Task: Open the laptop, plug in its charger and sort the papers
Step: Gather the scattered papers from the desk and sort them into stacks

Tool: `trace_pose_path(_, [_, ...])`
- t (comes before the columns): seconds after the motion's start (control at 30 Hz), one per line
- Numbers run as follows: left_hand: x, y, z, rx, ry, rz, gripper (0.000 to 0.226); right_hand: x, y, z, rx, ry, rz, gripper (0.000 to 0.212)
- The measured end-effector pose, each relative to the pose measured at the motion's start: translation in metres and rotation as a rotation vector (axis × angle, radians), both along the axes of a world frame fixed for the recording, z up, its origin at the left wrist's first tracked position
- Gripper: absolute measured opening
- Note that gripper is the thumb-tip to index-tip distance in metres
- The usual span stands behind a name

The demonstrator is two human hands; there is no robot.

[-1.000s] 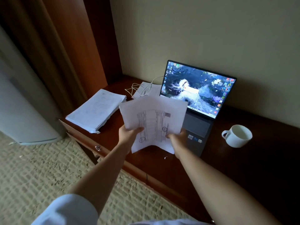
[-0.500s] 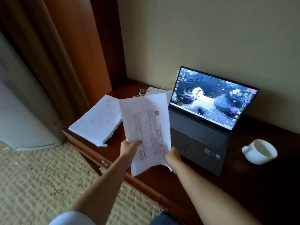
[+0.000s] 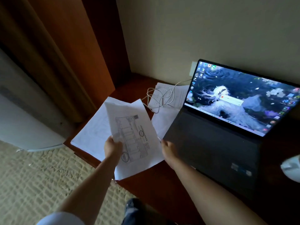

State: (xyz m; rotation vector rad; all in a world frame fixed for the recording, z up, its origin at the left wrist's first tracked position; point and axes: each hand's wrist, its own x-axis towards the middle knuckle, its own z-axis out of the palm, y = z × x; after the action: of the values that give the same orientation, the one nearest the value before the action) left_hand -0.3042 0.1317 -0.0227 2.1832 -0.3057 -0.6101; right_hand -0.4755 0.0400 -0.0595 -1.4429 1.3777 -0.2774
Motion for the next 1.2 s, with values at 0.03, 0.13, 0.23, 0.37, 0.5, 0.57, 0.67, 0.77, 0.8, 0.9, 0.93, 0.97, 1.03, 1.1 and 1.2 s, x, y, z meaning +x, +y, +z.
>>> trace_pose_path(0.03, [0.009,-0.003,-0.002,0.019,-0.009,-0.020,0.022,0.005,-0.001,-0.003,-0.024,0.063,0.044,0.033])
trace_pose_path(0.13, [0.036,-0.009,-0.008,0.111,-0.048,-0.134,0.021,0.014,0.003,-0.005,-0.164,0.329,0.165,0.021])
trace_pose_path(0.23, [0.057,-0.014,-0.013,0.186,-0.097,-0.280,0.027,0.013,0.014,-0.005,-0.409,0.594,0.207,0.021])
trace_pose_path(0.37, [0.072,-0.023,-0.017,0.161,-0.093,-0.340,0.034,0.013,0.016,-0.006,-0.474,0.688,0.185,0.012])
trace_pose_path(0.5, [0.074,-0.028,-0.019,0.092,-0.077,-0.349,0.040,0.024,0.013,-0.002,-0.609,0.797,0.311,0.014])
trace_pose_path(0.57, [0.074,-0.026,-0.021,0.086,-0.091,-0.335,0.044,0.027,0.013,-0.003,-0.633,0.871,0.434,0.014])
trace_pose_path(0.67, [0.075,-0.023,-0.022,0.099,-0.079,-0.273,0.049,0.030,0.011,0.000,-0.695,0.871,0.466,0.016])
trace_pose_path(0.77, [0.073,-0.021,-0.022,0.145,-0.089,-0.233,0.054,0.031,0.011,0.003,-0.760,0.879,0.470,0.034])
trace_pose_path(0.8, [0.072,-0.020,-0.022,0.184,-0.121,-0.238,0.058,0.031,0.010,0.000,-0.740,0.857,0.508,0.036])
trace_pose_path(0.9, [0.063,-0.018,-0.027,0.326,-0.335,-0.273,0.068,0.030,0.002,-0.004,-0.795,0.824,0.554,0.040])
trace_pose_path(0.93, [0.058,-0.017,-0.029,0.325,-0.417,-0.284,0.068,0.030,-0.001,-0.003,-0.807,0.836,0.561,0.044])
trace_pose_path(0.97, [0.053,-0.017,-0.031,0.285,-0.487,-0.306,0.066,0.031,-0.004,-0.005,-0.799,0.852,0.562,0.051])
trace_pose_path(1.03, [0.038,-0.018,-0.035,0.151,-0.530,-0.411,0.055,0.035,-0.007,-0.005,-0.730,0.899,0.538,0.066])
trace_pose_path(1.1, [0.018,-0.023,-0.039,0.035,-0.450,-0.517,0.041,0.039,-0.008,-0.006,-0.693,0.983,0.511,0.071])
trace_pose_path(1.2, [-0.012,-0.032,-0.043,-0.032,-0.261,-0.568,0.035,0.038,-0.007,-0.007,-0.682,1.071,0.567,0.063])
